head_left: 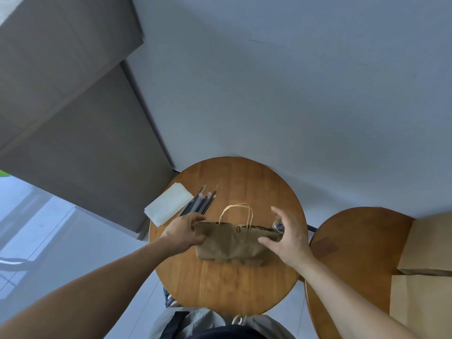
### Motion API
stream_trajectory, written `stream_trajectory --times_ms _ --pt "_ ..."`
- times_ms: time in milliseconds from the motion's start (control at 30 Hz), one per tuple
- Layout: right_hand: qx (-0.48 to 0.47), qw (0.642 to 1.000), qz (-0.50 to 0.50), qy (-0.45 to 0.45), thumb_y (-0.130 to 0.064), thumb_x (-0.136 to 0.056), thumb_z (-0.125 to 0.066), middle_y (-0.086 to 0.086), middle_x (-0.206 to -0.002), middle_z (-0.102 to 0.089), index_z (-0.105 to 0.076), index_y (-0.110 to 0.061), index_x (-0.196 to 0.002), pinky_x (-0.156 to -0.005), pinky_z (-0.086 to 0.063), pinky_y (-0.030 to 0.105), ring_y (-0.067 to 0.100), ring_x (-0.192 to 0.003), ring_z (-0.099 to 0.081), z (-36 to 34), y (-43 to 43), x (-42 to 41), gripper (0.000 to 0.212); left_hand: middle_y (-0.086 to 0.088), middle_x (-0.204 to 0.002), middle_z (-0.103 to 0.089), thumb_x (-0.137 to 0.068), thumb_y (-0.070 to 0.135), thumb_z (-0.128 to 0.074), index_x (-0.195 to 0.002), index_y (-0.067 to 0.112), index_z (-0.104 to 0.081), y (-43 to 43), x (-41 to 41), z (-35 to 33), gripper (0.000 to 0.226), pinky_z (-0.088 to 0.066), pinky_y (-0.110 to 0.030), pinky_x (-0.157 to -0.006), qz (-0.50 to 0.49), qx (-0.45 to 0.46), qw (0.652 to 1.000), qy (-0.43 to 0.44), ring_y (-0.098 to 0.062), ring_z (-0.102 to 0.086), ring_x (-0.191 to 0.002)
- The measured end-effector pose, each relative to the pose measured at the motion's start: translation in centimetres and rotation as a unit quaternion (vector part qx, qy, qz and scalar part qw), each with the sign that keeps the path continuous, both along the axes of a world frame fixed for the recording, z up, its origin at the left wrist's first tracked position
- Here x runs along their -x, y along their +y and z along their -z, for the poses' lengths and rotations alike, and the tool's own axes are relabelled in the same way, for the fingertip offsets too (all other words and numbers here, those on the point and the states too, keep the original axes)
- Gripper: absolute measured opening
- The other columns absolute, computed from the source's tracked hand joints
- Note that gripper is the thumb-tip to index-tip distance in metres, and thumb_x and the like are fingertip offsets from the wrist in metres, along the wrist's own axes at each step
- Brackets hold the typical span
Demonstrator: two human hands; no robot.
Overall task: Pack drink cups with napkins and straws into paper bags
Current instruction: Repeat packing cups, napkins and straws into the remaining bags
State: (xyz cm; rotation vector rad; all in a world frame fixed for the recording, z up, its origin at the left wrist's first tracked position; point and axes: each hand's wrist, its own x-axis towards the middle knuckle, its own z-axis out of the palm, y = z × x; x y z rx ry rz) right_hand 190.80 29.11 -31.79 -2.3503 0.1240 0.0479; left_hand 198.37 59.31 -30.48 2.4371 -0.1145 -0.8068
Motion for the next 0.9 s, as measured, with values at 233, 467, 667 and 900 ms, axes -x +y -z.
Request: stream_trajectory --times_ms 233,467,667,900 --pt "-0.007 0.986 -0.047 0.161 -0.042 -0.081 -0.077 -0.021 -0.095 -0.066 -0.064 -0.032 -0.121 -0.084 -0.053 0.024 0.005 -0.096 -0.064 2.4 -0.5 0.1 0.044 0.02 -0.095 -0.066 -0.078 0.031 -0.073 -0.106 0.048 -0.064 0.2 0.8 1.5 0.034 -0.056 -0.025 -0.074 -0.019 0.003 0.999 0.026 -0.006 -0.061 -0.087" --pt "-0.012 0.99 -0.018 0.141 -0.035 -0.087 -0.074 -0.003 -0.081 -0.073 -0.069 -0.017 -0.118 -0.076 -0.054 0.027 0.012 -0.077 -0.068 2.5 -0.6 0.3 0.036 0.026 -0.094 -0.065 -0.095 0.028 -0.063 -0.113 0.045 -0.07 0.2 1.1 1.8 0.027 -0.041 -0.009 -0.065 0.008 -0.004 1.0 -0.009 0.002 -0.057 -0.082" --pt "-0.031 0.998 0.02 0.056 -0.036 -0.09 -0.069 -0.02 -0.077 -0.07 -0.069 -0.033 -0.093 -0.067 -0.052 0.024 0.004 -0.075 -0.066 -0.3 0.3 -1.6 0.004 0.021 -0.062 -0.063 -0.096 0.029 -0.061 -0.074 0.035 -0.067 0.5 -0.3 -1.0 0.024 -0.048 -0.026 -0.063 -0.041 0.03 0.998 -0.04 0.002 -0.058 -0.063" --pt "-0.115 0.987 0.107 -0.035 -0.038 -0.09 -0.067 -0.022 -0.088 -0.071 -0.066 -0.04 -0.089 -0.072 -0.052 0.024 0.0 -0.082 -0.066 -5.3 3.9 -5.7 0.003 0.031 -0.08 -0.07 -0.094 0.025 -0.067 -0.087 0.039 -0.07 3.6 -1.6 -6.3 0.017 -0.043 0.0 -0.062 -0.138 0.203 0.968 -0.059 0.011 -0.065 -0.077"
